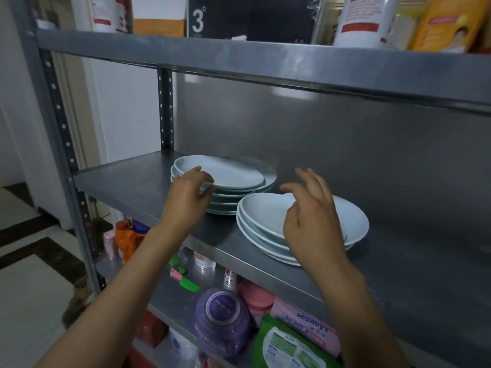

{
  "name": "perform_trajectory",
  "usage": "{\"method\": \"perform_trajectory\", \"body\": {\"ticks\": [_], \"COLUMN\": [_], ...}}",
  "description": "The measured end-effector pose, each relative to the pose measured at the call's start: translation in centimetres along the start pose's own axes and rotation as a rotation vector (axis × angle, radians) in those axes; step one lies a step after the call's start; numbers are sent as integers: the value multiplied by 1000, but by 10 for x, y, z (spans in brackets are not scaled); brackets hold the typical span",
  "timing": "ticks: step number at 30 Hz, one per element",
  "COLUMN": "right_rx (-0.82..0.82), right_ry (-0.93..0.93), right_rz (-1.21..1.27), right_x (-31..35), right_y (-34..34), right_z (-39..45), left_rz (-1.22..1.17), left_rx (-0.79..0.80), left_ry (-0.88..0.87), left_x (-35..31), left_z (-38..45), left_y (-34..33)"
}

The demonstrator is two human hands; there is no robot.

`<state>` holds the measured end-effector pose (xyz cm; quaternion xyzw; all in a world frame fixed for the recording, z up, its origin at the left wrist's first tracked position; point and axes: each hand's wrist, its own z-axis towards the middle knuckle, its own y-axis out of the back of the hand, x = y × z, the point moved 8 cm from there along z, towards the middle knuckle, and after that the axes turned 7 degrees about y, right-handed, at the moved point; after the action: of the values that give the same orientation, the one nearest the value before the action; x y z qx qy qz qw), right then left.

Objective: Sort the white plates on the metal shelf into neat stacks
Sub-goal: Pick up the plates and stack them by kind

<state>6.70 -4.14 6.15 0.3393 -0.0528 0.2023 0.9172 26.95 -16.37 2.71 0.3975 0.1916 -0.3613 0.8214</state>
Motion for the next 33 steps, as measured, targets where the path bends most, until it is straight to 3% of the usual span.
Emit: {"method": "perform_trajectory", "body": {"ticks": [6,16,23,33], "right_rx": [8,-122,-244,-277], "right_ry": [-34,-159,-258,-448], "right_rz": [-47,-128,-188,-347], "right_x": [-8,-64,-145,-278], "right_y": [11,79,173,317], "right_z": [-8,-50,-113,-227], "left_rz": [81,-197,-253,-405], "left_rx": [-5,36,249,443], "left_ry": [-21,-343,-554,-555], "left_x": [-20,-180,-294,-433], "left_z": [-8,-79,-158,-256], "left_y": [-7,-26,-107,-224]}}
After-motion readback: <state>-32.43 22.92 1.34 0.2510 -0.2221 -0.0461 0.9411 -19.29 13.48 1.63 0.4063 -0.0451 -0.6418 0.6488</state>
